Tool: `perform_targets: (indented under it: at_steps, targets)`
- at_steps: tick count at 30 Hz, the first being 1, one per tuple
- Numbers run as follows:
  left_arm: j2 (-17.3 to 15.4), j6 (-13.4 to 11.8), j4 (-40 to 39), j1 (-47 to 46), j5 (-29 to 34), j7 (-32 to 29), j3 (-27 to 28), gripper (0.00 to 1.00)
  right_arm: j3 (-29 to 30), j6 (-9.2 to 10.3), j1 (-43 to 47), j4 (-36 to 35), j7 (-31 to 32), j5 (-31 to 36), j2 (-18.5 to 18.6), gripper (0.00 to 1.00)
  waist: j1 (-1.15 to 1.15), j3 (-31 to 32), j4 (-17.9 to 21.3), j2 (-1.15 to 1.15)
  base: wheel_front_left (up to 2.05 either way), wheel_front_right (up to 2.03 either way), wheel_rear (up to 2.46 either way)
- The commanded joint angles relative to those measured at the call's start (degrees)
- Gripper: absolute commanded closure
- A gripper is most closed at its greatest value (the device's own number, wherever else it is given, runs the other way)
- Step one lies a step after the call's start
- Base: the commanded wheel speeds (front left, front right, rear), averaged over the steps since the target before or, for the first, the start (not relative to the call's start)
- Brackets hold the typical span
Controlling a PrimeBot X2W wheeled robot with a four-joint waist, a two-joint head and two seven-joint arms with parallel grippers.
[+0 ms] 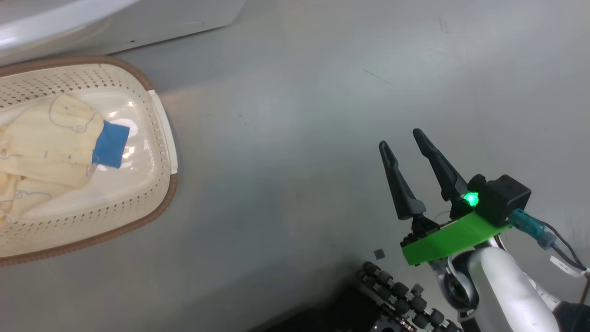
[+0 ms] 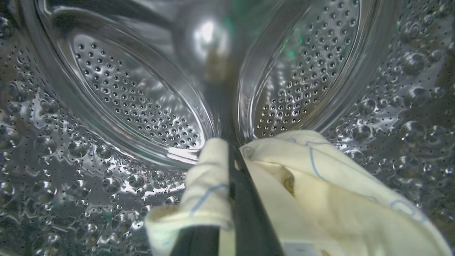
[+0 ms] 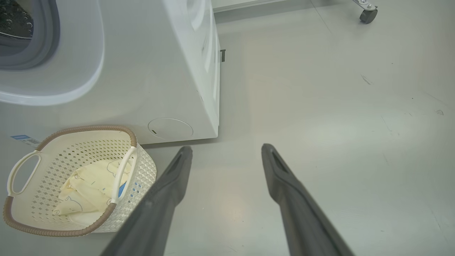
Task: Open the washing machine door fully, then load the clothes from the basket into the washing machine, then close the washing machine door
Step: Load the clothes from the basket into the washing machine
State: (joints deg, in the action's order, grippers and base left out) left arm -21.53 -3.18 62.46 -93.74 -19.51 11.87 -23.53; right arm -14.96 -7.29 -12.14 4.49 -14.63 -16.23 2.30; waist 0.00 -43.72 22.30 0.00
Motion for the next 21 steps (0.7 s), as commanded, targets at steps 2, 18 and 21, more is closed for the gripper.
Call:
perform_targets:
  at_steps: [2, 18, 21]
  targets:
    - [-2.44, -0.77, -2.04, -3.21, 0.51, 1.28, 0.76, 1.00, -1.05, -0.20, 1.28, -1.60, -0.37, -0.50, 0.57, 0.00, 0.00, -0.48, 0.27, 0.00, 0.00, 0.00, 0.00]
    - [-3.25, -2.12, 1.39, -2.96, 3.22, -1.36, -1.49, 1.00, -2.12, -0.20, 1.64, -1.61, -0.37, -1.58, 0.57, 0.00, 0.00, -0.53, 2.57, 0.00, 0.00, 0.00, 0.00]
    - [-2.64, -1.78, 3.46, -3.60, 3.66, -4.08, -2.59, 0.90, -2.01, -0.20, 1.85, -1.41, -0.37, -1.59, 0.57, 0.00, 0.00, -0.09, 2.47, 0.00, 0.00, 0.00, 0.00]
